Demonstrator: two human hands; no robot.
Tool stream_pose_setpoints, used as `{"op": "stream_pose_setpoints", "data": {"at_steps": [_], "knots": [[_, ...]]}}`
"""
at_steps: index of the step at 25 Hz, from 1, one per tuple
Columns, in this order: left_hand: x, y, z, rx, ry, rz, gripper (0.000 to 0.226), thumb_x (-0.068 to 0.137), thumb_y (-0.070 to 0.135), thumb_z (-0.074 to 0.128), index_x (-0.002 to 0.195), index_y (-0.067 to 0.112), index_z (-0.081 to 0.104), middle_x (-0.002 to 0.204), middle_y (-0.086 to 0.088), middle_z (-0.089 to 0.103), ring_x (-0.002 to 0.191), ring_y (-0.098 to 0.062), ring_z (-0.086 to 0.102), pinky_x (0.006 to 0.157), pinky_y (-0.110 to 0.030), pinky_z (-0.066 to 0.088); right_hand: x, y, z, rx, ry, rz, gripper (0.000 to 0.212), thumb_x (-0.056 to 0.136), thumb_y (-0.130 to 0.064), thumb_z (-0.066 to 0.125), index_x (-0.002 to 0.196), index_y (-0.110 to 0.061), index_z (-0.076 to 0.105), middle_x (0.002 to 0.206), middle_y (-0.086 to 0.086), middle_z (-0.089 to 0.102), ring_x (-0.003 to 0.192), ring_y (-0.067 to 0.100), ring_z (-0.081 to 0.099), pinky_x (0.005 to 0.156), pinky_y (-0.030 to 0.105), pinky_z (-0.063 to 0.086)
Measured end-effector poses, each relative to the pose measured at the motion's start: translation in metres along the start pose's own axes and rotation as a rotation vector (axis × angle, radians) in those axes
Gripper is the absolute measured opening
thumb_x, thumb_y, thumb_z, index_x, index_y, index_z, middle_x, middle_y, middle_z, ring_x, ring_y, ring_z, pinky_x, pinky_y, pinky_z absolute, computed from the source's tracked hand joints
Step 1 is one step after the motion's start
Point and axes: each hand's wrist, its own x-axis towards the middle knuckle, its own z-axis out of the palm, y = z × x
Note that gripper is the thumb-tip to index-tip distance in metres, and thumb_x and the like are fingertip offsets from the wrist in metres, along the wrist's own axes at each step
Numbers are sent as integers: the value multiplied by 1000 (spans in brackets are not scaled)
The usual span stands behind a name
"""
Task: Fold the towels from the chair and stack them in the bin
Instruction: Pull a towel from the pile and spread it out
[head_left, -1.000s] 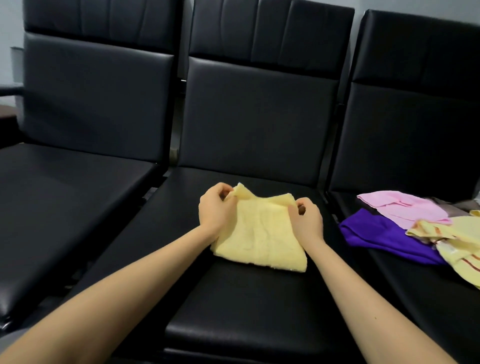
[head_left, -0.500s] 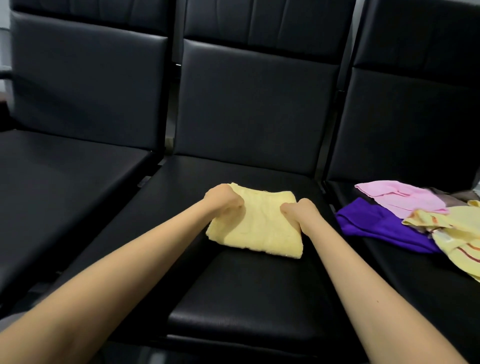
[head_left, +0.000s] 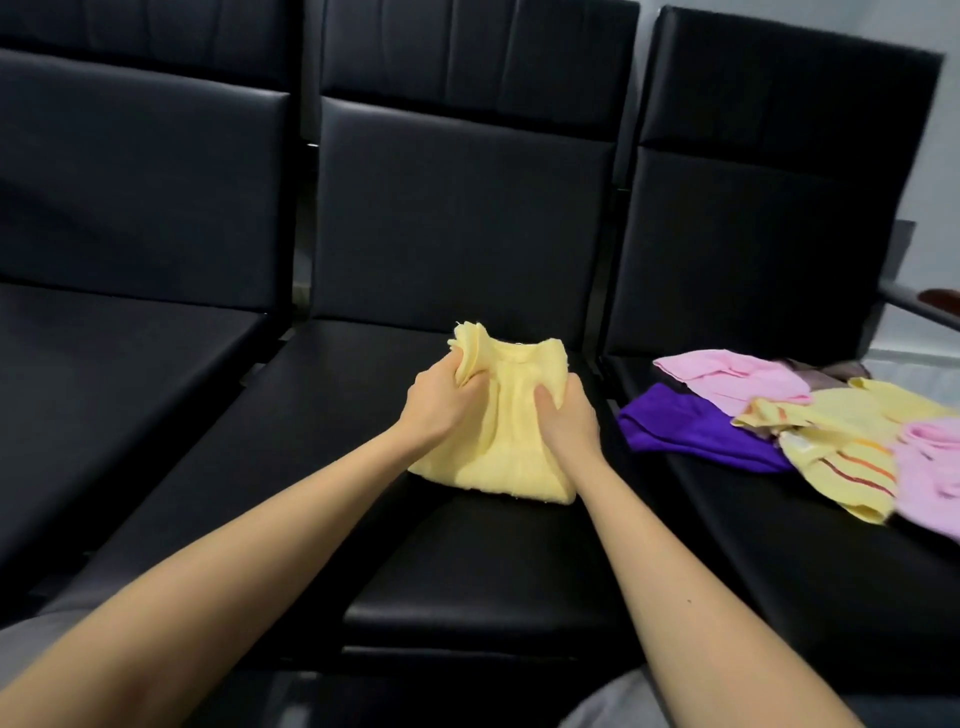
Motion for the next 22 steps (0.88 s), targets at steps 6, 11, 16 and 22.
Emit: {"op": "stream_pose_setpoints", "data": {"at_steps": [6, 11, 16, 22], "knots": [[-16, 31, 16, -171, 16, -15, 21, 91, 23, 47, 101, 9, 59, 99, -7, 66, 93, -23, 62, 80, -38, 51, -13, 0, -36, -96, 127, -19, 25, 95, -30, 44, 109, -10, 48, 112, 11, 59, 107, 33, 54, 77, 36, 37], [-34, 85, 40, -715, -207, -552, 14, 94, 20, 54, 102, 9, 57, 103, -3, 63, 93, -18, 61, 81, -31, 50, -26, 10, -89, -126, 153, 0, 18, 92, -28, 46, 103, -13, 49, 107, 6, 59, 102, 29, 54, 77, 34, 39], [-73, 130, 95, -663, -388, -620, 15, 95, 13, 52, 81, 10, 52, 89, -3, 60, 93, -19, 58, 83, -30, 46, -58, 54, -159, -65, 165, 46, 27, 93, -25, 53, 114, -9, 53, 102, 1, 53, 96, 18, 50, 77, 25, 35], [-144, 155, 195, -583, -508, -516, 49, 93, 4, 35, 139, 22, 35, 130, -8, 50, 113, -26, 53, 90, -41, 47, -123, 121, -240, -175, 125, 168, 32, 93, -23, 54, 121, -6, 54, 108, 4, 57, 105, 23, 54, 78, 26, 36]]}}
